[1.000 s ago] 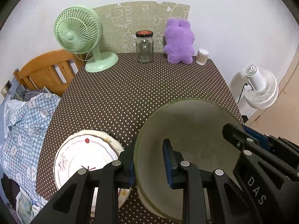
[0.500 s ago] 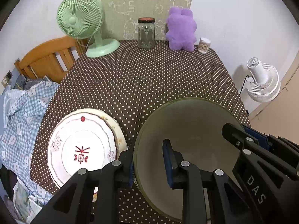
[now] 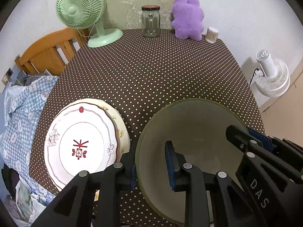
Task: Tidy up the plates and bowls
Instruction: 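Carry the held bowl with both grippers toward the plate stack, then lower the bowl onto the stacked bowls and open both grippers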
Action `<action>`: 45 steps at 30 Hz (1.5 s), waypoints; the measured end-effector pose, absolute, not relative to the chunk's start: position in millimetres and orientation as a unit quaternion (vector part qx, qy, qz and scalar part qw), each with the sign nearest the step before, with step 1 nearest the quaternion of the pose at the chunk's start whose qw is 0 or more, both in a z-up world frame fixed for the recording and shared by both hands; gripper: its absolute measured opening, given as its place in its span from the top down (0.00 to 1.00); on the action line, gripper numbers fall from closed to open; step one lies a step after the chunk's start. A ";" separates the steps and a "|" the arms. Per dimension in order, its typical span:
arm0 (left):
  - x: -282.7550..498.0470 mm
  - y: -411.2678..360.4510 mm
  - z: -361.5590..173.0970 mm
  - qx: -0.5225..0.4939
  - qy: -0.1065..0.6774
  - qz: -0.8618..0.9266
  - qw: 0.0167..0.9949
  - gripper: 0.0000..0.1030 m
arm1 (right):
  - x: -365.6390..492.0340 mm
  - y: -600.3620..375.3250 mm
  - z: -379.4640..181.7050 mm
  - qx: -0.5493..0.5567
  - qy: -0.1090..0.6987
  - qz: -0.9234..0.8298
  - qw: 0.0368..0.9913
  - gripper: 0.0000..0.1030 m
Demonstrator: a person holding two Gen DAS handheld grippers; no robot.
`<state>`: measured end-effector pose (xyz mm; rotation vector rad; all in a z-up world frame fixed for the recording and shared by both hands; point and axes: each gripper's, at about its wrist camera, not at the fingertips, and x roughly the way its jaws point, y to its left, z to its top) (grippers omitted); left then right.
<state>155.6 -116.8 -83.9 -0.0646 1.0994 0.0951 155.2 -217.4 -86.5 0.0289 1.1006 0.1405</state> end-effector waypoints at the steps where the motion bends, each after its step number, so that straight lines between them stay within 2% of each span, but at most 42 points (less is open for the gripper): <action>1: 156.3 -116.5 -84.9 -0.031 0.524 0.046 0.850 0.77 | 155.9 -217.0 -88.3 0.015 0.525 0.067 0.849 0.80; 24: 168.1 -105.7 -104.1 -0.044 0.543 0.042 0.838 0.77 | 172.2 -202.6 -108.1 -0.009 0.552 0.061 0.831 0.79; 33: 162.2 -102.6 -97.0 -0.051 0.538 0.048 0.840 0.63 | 168.3 -209.2 -105.1 0.015 0.550 0.080 0.831 0.76; 34: 161.8 -102.7 -96.6 -0.052 0.538 0.048 0.840 0.61 | 166.7 -210.4 -102.4 0.015 0.546 0.085 0.834 0.74; 35: 160.7 -102.7 -95.6 -0.054 0.537 0.047 0.840 0.54 | 165.4 -210.7 -100.3 0.013 0.543 0.086 0.835 0.70; 37: 158.5 -102.3 -93.1 -0.057 0.534 0.047 0.842 0.43 | 161.3 -212.4 -95.0 0.015 0.535 0.089 0.840 0.40; 40: 154.8 -101.3 -88.9 -0.057 0.529 0.046 0.846 0.33 | 155.5 -216.5 -86.7 0.015 0.517 0.087 0.851 0.25; 45: 150.2 -99.2 -81.5 -0.056 0.523 0.019 0.850 0.29 | 149.0 -220.5 -82.1 0.028 0.514 0.090 0.853 0.25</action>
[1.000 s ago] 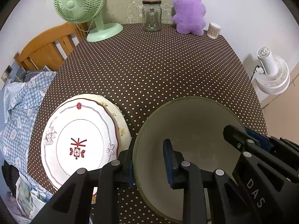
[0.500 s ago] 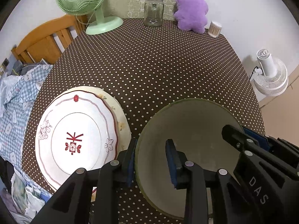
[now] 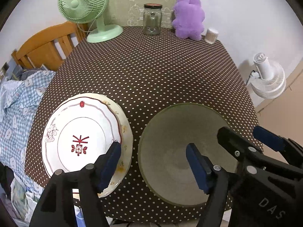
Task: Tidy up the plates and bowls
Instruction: 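Lower the bowl onto the stacked bowls and open both grippers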
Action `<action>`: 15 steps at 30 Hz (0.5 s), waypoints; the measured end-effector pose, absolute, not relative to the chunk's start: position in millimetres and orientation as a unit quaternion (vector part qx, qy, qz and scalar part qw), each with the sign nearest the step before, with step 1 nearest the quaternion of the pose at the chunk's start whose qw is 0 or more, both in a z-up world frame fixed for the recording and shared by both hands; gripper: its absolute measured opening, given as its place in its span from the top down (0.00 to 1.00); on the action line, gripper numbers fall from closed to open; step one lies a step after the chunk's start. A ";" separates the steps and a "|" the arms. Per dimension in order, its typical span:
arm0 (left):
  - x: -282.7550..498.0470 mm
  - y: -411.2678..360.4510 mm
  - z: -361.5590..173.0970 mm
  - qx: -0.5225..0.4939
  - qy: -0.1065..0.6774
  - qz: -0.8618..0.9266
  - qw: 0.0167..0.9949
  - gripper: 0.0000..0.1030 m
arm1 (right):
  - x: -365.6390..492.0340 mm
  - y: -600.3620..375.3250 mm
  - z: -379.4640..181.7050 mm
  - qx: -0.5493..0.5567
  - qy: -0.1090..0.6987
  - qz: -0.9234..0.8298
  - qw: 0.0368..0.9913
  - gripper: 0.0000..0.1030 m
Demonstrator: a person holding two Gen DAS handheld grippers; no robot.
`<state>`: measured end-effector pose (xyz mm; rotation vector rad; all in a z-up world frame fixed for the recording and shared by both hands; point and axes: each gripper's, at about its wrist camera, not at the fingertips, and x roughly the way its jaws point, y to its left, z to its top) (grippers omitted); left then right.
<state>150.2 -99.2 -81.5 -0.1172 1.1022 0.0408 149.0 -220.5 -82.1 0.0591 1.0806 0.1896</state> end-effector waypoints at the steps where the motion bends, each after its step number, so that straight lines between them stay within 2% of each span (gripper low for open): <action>1: 150.2 -98.7 -81.0 -0.054 0.523 0.015 0.851 0.29 | 147.1 -220.1 -82.2 0.033 0.513 0.092 0.853 0.25; 15: 158.6 -76.7 -89.9 -0.067 0.516 -0.038 0.853 0.28 | 143.8 -209.1 -88.7 0.067 0.521 0.036 0.850 0.25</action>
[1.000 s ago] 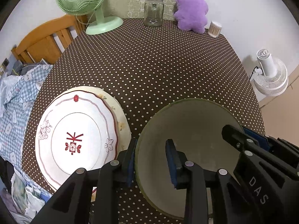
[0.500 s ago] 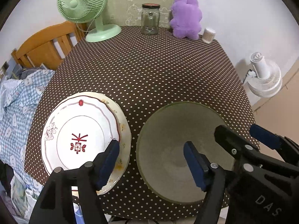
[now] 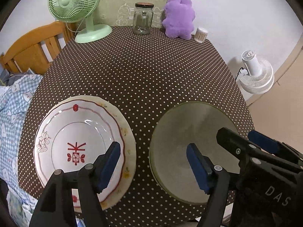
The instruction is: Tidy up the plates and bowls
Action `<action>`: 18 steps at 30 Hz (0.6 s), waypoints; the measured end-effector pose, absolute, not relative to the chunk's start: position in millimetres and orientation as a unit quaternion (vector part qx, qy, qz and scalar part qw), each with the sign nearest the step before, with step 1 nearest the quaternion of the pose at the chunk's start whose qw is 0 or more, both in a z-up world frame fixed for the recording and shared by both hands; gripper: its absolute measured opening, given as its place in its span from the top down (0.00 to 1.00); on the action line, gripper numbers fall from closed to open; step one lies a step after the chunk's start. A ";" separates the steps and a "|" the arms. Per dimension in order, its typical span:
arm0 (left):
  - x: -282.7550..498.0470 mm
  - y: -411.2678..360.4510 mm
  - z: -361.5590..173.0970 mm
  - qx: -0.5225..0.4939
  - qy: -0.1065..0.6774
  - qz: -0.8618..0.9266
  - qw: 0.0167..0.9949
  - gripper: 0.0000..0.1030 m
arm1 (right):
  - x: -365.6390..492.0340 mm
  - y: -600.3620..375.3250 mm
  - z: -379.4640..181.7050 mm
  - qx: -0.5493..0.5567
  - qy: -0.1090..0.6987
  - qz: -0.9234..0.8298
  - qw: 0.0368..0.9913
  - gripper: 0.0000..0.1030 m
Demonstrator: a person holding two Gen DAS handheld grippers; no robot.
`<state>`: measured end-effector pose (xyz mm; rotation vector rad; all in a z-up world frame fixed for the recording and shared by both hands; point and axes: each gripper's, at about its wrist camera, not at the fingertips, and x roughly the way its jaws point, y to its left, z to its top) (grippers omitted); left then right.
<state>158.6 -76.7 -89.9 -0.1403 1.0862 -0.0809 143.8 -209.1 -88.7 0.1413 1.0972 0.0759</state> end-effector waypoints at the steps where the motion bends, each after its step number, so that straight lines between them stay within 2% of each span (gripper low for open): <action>1: 159.7 -75.6 -91.7 -0.065 0.516 -0.040 0.853 0.28 | 142.8 -207.8 -90.4 0.069 0.519 0.029 0.852 0.25; 9: 163.7 -73.1 -109.4 -0.058 0.530 -0.051 0.845 0.28 | 144.6 -203.1 -108.2 0.072 0.528 0.009 0.846 0.25; 18: 165.3 -83.1 -121.2 -0.049 0.529 -0.046 0.846 0.34 | 157.8 -208.6 -127.7 0.097 0.547 0.013 0.831 0.25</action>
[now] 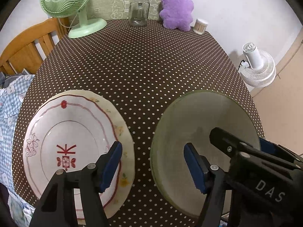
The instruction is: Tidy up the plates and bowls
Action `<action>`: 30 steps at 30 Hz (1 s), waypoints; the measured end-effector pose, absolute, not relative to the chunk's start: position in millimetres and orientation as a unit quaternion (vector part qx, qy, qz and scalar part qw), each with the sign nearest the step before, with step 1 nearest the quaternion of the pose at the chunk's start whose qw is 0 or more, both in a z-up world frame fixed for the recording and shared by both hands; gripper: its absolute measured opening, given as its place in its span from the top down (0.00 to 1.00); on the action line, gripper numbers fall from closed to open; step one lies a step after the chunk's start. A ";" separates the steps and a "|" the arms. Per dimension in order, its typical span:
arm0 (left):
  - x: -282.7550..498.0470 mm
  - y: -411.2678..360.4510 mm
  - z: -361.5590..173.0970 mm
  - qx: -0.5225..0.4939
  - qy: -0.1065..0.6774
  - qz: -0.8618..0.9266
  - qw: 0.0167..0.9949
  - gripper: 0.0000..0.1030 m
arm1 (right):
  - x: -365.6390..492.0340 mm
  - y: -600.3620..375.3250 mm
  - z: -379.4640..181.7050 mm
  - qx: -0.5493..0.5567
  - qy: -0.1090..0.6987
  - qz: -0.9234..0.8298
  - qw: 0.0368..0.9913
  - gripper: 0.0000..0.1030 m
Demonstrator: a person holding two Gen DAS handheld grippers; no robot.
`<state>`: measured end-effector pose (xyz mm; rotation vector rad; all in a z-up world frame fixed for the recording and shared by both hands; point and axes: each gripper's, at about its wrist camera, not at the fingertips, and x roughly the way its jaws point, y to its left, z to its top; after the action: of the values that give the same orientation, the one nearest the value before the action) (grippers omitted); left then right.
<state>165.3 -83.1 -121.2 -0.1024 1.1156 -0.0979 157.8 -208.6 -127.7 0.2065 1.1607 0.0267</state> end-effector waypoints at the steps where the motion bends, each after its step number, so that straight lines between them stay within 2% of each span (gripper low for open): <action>1: 165.4 -85.2 -122.0 -0.042 0.528 -0.044 0.847 0.34 | 158.3 -209.1 -128.7 0.097 0.549 0.013 0.830 0.25; 10: 171.9 -94.5 -133.2 -0.040 0.549 -0.063 0.832 0.43 | 166.1 -208.9 -142.4 0.096 0.570 0.031 0.816 0.25; 18: 173.4 -97.4 -138.2 -0.043 0.557 -0.068 0.826 0.43 | 168.0 -208.3 -151.1 0.103 0.581 0.027 0.807 0.26; 20: 174.2 -101.7 -138.0 -0.034 0.556 -0.070 0.827 0.43 | 168.4 -209.2 -152.6 0.109 0.583 0.028 0.805 0.30; 25: 175.8 -105.8 -138.3 -0.037 0.559 -0.091 0.823 0.46 | 170.8 -207.6 -154.3 0.113 0.591 0.041 0.797 0.49; 30: 178.8 -108.7 -138.5 -0.045 0.565 -0.099 0.818 0.48 | 173.0 -205.6 -154.6 0.108 0.595 0.045 0.795 0.50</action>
<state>178.8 -108.7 -138.5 -0.0950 1.2040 -0.2111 173.0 -205.6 -154.6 0.2314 1.2792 0.0971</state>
